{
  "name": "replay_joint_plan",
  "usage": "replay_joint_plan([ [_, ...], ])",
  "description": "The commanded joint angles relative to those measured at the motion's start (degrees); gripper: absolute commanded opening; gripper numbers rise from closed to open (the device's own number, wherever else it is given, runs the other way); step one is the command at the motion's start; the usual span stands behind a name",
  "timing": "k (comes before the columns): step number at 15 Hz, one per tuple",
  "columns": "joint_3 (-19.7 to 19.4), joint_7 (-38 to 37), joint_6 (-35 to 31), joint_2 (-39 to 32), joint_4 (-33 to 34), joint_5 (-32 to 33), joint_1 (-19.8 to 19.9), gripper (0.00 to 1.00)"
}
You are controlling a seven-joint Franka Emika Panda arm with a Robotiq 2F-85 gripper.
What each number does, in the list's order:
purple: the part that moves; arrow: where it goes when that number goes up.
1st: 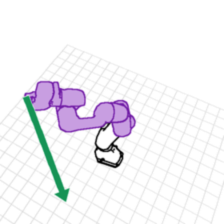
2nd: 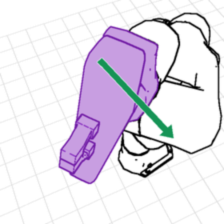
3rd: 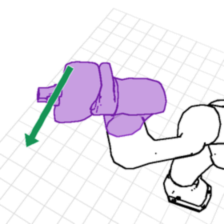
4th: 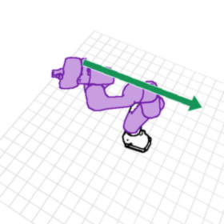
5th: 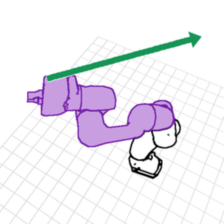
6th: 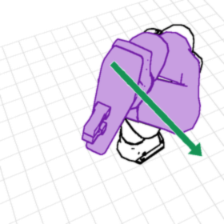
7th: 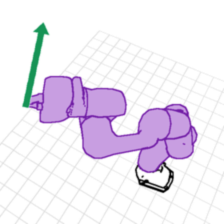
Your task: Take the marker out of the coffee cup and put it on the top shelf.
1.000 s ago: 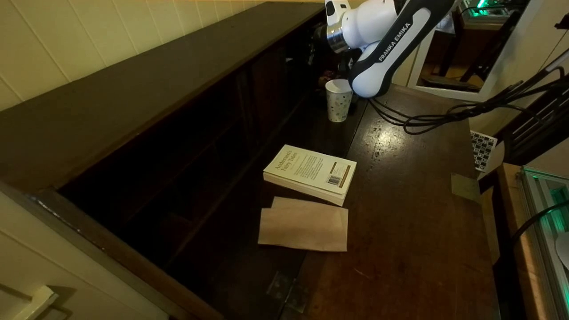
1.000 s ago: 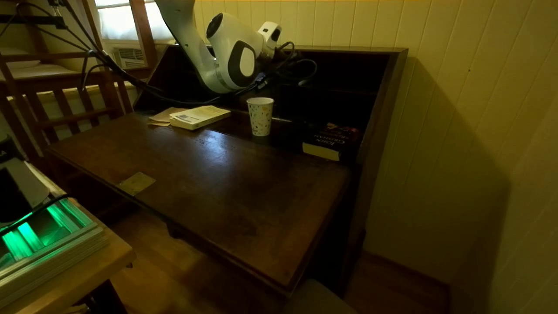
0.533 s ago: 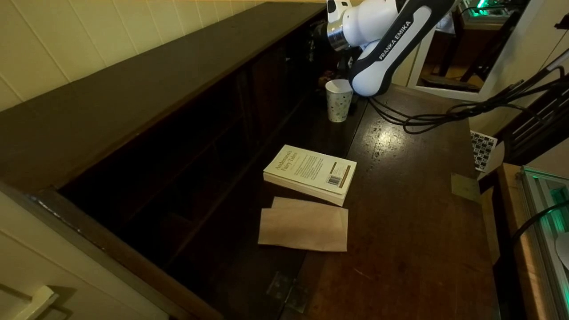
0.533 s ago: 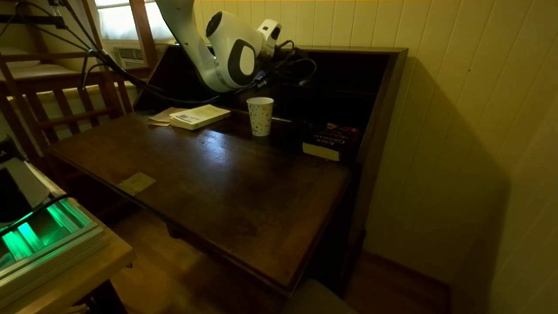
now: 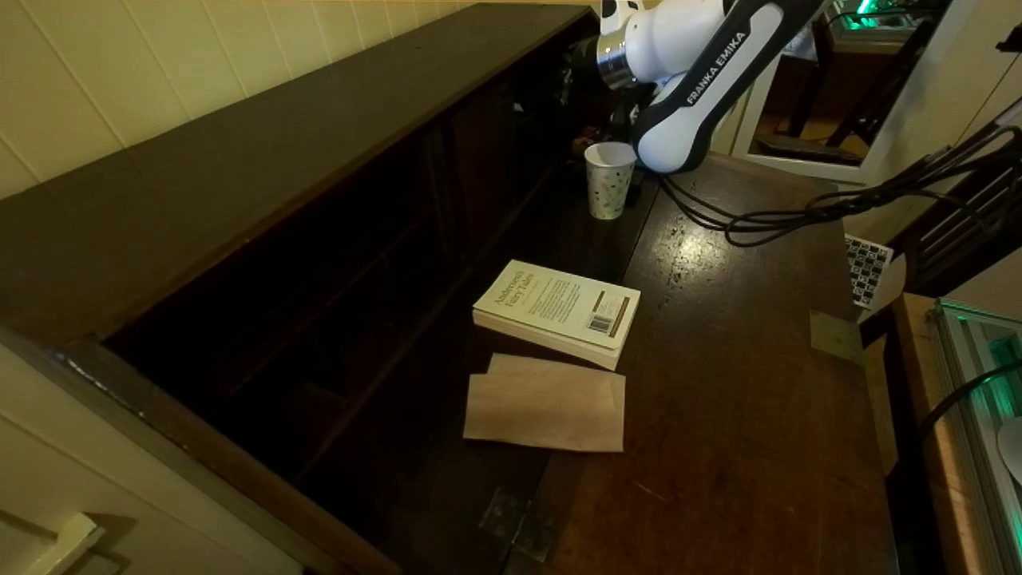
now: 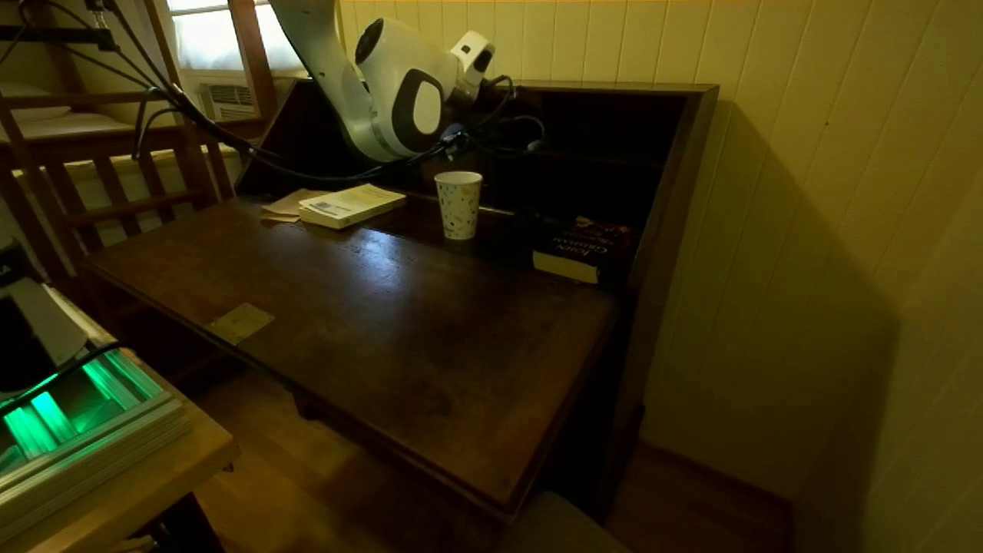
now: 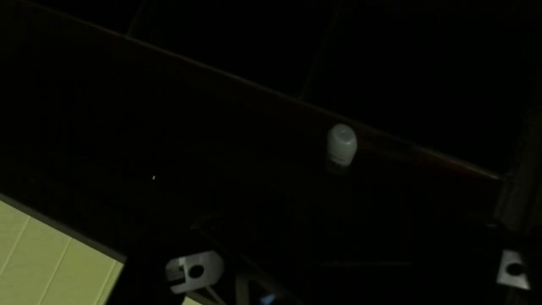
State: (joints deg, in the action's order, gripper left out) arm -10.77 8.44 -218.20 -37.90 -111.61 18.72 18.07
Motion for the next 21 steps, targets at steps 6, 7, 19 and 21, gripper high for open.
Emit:
replay_joint_plan([
  [6,0.3,-2.7,0.4,8.4,-9.7,-2.4,0.0,1.00],
  [7,0.4,-3.0,0.8,9.4,-10.7,-2.2,0.1,1.00],
  [19,0.4,-8.8,10.3,22.6,-21.6,1.8,2.2,1.00],
  [21,1.3,-10.6,12.5,24.6,-22.9,3.9,3.8,1.00],
])
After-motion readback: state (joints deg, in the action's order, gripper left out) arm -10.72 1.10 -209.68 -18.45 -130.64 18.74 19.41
